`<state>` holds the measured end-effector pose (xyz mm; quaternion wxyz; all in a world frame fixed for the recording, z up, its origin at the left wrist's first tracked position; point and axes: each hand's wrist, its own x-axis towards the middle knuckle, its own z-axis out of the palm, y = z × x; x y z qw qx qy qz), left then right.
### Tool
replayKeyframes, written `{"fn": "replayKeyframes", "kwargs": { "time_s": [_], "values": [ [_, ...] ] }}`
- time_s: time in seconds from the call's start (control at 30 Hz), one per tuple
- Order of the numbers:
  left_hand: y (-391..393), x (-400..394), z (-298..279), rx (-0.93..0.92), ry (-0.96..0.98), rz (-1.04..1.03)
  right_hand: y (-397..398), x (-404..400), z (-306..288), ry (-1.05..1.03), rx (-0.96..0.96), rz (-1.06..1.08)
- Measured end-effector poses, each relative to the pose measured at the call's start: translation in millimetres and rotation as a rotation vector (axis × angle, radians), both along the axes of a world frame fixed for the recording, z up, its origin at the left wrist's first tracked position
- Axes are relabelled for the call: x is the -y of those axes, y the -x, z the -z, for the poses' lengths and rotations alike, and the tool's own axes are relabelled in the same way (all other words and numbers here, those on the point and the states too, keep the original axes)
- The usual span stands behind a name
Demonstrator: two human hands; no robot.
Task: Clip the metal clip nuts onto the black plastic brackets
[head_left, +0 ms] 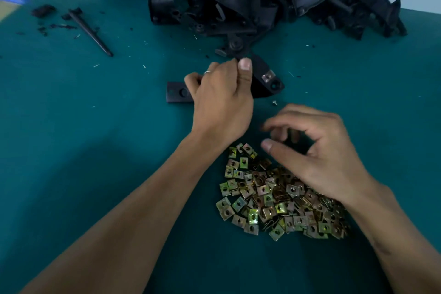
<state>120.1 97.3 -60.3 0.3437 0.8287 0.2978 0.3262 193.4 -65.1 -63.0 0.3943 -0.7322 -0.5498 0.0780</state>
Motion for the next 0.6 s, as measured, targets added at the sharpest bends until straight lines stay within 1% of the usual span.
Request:
{"fn": "replayKeyframes", "kwargs": {
  "time_s": [0.03,0.1,0.17,0.23,0.3,0.37,0.4,0.5,0.53,0.6],
  "values": [
    [-0.4,-0.9,-0.3,0.008,0.022,-0.03,3.3,-2.1,0.1,0.042,-0.015,-0.03],
    [-1.1,-1.8,-0.4,0.016,0.046,-0.05,6.5,-8.3,0.0,0.102,0.016,-0.085],
    [-0.8,-2.0,-0.1,0.011,0.061,-0.045,9.6,-13.4,-0.7,0.117,0.06,-0.119],
    [-1.2,-2.5,0.1,-0.003,0.07,-0.034,8.9,-12.6,-0.3,0.116,0.019,-0.117],
    [-0.9,-2.8,-0.4,-0.022,0.077,-0.029,6.9,-7.9,1.4,0.125,-0.113,-0.085],
    [-1.1,-3.0,-1.1,-0.038,0.079,-0.009,2.7,-4.6,1.6,0.088,-0.3,-0.048],
    [-1.1,-2.9,-1.1,-0.042,0.076,0.008,-0.2,-3.7,0.9,0.019,-0.424,-0.036],
    [-1.3,-1.9,0.3,-0.036,0.063,0.086,-11.8,-0.1,-1.9,-0.284,-0.858,0.041],
    [-1.5,-1.0,0.9,-0.029,0.057,0.122,-15.4,1.4,-3.7,-0.364,-0.94,0.085],
    [-1.7,1.1,3.3,-0.025,0.033,0.208,-22.1,3.6,-5.7,-0.464,-1.006,0.178]
  ]
}}
